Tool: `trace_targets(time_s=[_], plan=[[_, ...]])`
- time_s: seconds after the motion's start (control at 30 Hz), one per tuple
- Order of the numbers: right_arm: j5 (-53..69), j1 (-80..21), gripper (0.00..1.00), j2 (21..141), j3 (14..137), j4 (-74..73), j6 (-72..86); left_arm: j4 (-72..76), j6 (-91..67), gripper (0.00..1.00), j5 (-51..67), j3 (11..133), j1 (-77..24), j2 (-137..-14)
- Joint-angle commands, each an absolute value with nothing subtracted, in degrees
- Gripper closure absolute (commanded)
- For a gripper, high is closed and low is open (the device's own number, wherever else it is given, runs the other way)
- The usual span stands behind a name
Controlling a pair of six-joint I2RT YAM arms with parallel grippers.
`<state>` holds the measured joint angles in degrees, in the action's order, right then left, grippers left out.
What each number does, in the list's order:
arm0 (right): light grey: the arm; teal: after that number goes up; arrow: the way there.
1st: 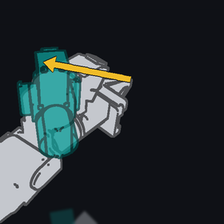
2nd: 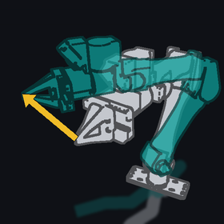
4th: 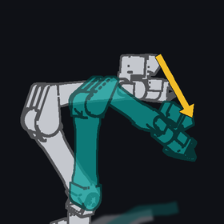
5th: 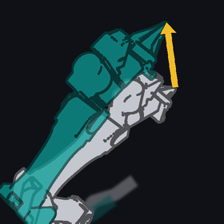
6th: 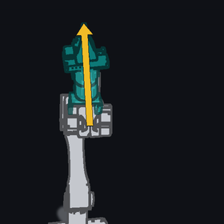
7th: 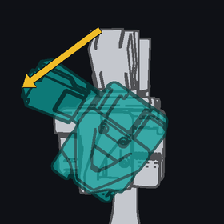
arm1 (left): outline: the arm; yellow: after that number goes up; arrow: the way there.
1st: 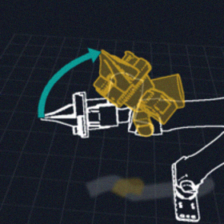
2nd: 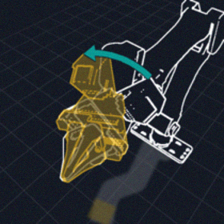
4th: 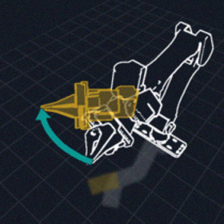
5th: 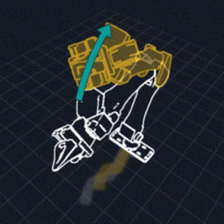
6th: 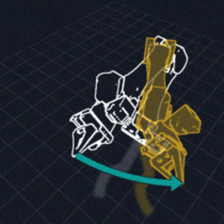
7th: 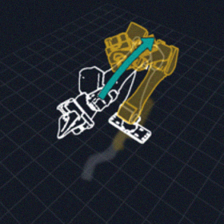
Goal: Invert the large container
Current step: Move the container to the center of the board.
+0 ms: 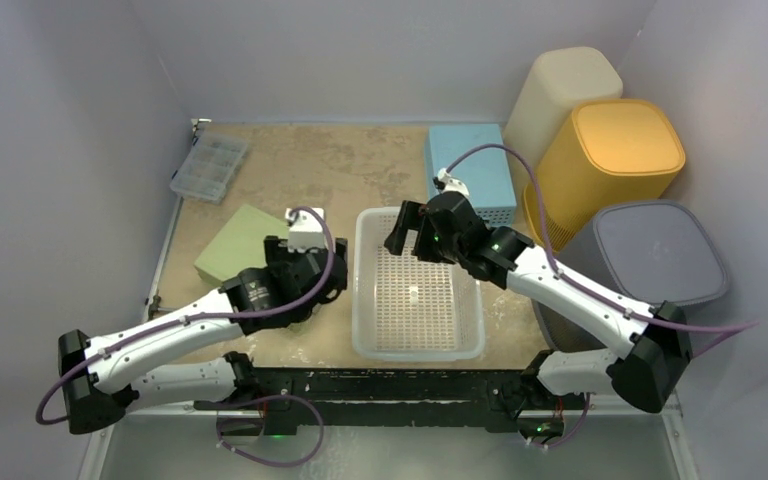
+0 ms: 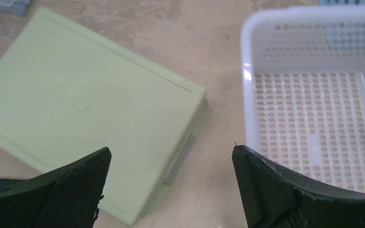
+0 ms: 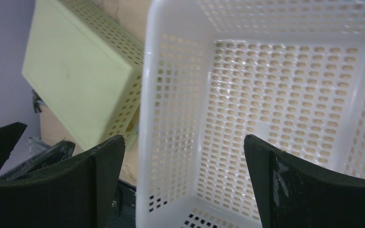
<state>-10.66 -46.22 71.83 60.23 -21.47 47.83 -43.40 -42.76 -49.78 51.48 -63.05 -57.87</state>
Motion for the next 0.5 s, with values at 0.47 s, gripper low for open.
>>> trace_targets(time_s=[0.47], plan=[[1.6,-51.4,0.05,98.6,91.0,-18.3,31.2,-43.0,-35.6,0.01,-21.0,50.2,-5.7,-54.5]])
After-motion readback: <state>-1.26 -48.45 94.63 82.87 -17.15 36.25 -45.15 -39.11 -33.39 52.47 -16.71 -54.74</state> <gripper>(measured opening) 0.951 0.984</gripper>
